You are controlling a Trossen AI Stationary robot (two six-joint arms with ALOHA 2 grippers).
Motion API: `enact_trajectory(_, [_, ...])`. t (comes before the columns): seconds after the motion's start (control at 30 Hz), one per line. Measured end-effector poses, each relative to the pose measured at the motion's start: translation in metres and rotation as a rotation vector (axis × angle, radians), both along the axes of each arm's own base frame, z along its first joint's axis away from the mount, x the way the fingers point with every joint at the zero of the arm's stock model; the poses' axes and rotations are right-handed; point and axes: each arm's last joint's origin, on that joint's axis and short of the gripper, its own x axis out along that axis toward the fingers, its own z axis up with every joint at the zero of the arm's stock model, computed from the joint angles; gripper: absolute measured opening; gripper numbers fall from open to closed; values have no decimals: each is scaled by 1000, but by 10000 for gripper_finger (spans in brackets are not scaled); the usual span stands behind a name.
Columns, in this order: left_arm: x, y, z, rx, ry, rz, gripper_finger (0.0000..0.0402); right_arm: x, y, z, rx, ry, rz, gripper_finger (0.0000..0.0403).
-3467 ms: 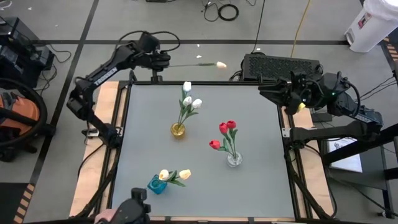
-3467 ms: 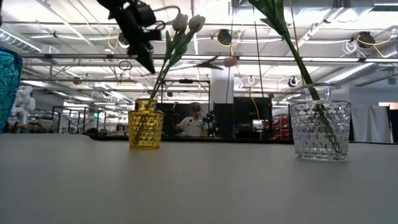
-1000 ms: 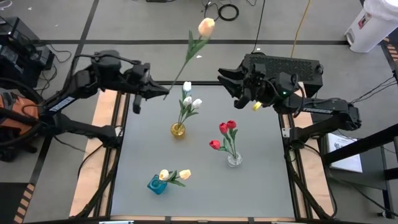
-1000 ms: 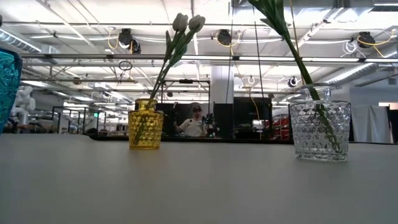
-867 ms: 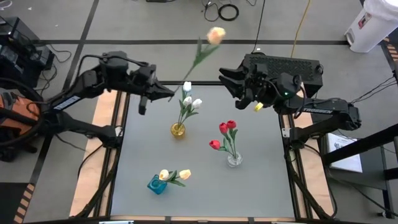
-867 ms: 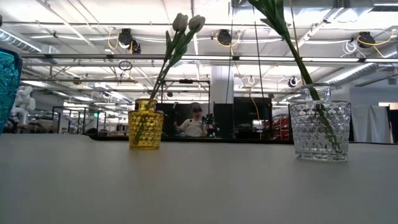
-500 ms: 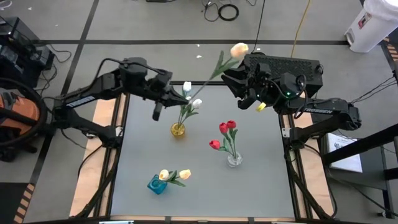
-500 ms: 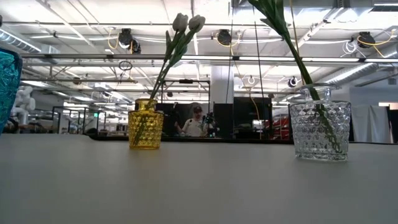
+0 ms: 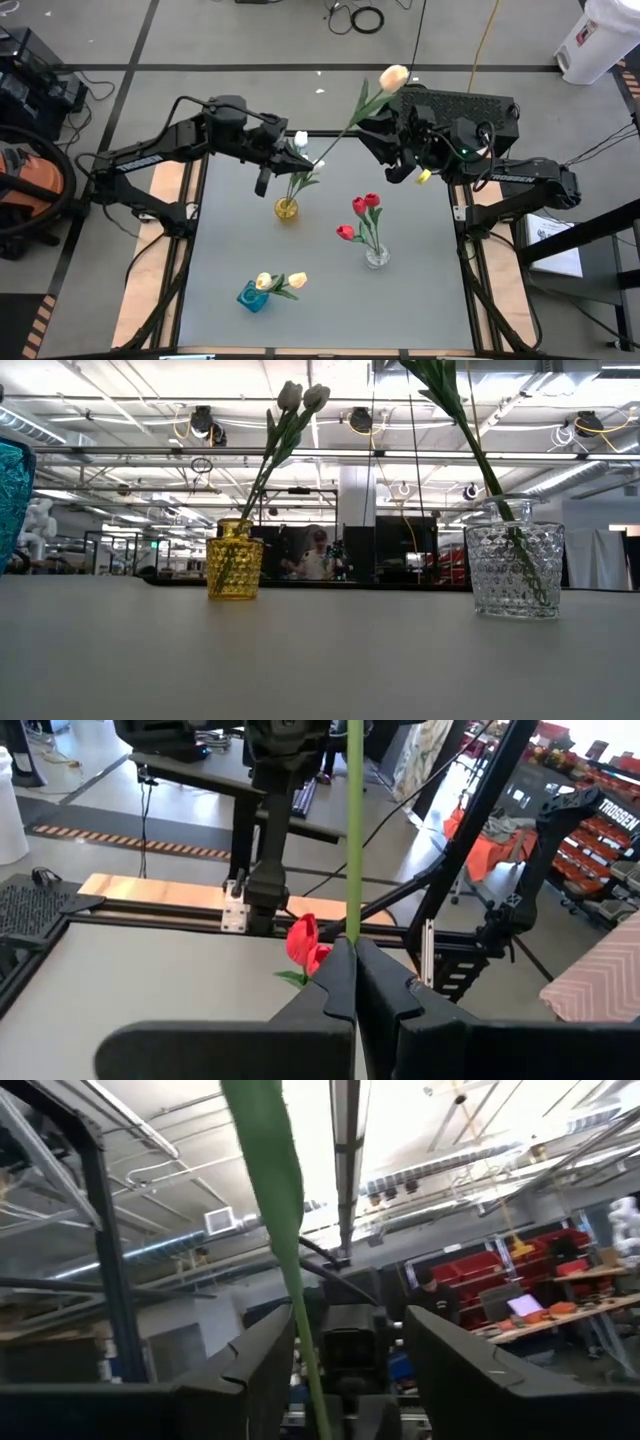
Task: Sort flowers into vase by color
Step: Put the yellow tulip into the blue vase
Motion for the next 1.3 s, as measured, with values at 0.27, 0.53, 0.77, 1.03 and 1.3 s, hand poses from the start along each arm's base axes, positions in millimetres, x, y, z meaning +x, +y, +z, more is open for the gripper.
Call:
enact_trajectory(0.27, [0, 0, 0, -22, 6, 12, 0, -1, 2, 1, 2, -14, 47, 183])
enact_trajectory(0.53, [0, 1, 0, -22, 8, 21, 0, -1, 4, 2, -1, -20, 53, 183])
enact_trajectory(0.77, [13, -4, -7, -15, 19, 30, 0, -1, 4, 2, 5, -21, 57, 183])
enact_trajectory(1.03, [22, -8, -14, -19, 47, 16, 0, -1, 4, 2, 8, -21, 59, 183])
enact_trajectory(1.3, [22, -8, -14, -18, 44, 16, 0, -1, 4, 2, 7, -20, 58, 183])
